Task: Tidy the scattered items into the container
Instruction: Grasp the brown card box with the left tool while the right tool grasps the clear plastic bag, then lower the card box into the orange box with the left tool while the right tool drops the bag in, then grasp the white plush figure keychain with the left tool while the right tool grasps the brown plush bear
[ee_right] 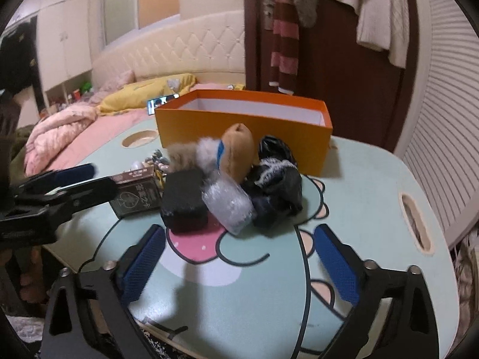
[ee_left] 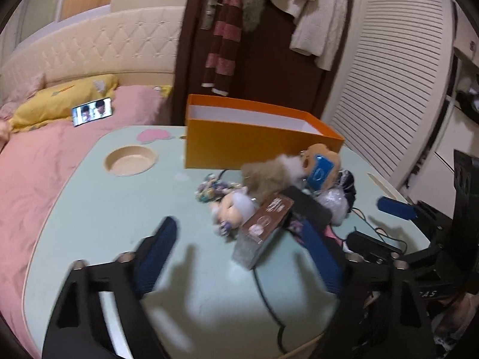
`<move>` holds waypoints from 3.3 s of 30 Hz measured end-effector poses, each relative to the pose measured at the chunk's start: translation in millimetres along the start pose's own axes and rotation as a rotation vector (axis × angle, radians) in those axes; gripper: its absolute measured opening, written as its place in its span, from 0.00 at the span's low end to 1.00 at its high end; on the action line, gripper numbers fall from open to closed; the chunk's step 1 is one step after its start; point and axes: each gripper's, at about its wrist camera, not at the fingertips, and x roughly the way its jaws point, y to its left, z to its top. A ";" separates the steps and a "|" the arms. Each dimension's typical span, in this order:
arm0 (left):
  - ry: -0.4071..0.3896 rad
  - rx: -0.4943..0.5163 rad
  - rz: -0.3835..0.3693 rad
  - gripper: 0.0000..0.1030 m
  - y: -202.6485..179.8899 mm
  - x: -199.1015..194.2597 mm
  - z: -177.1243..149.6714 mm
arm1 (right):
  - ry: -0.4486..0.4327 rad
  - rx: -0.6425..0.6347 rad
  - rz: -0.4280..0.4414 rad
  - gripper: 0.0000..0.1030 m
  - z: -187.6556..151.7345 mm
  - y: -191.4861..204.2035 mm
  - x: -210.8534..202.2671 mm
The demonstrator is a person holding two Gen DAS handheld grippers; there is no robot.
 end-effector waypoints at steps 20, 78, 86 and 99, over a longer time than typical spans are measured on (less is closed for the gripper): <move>0.083 0.065 -0.109 0.19 -27.1 22.2 -7.7 | 0.053 -0.028 0.114 0.58 32.0 -1.8 32.9; 0.059 -0.114 -0.192 0.24 28.7 104.9 140.3 | 0.051 0.364 0.315 0.22 138.1 -100.1 103.4; 0.007 -0.146 -0.136 0.71 42.7 90.3 136.4 | -0.008 0.404 0.260 0.60 133.6 -112.6 95.3; 0.086 -0.068 -0.045 0.71 42.3 30.9 74.8 | -0.072 0.260 0.244 0.68 98.1 -74.1 25.6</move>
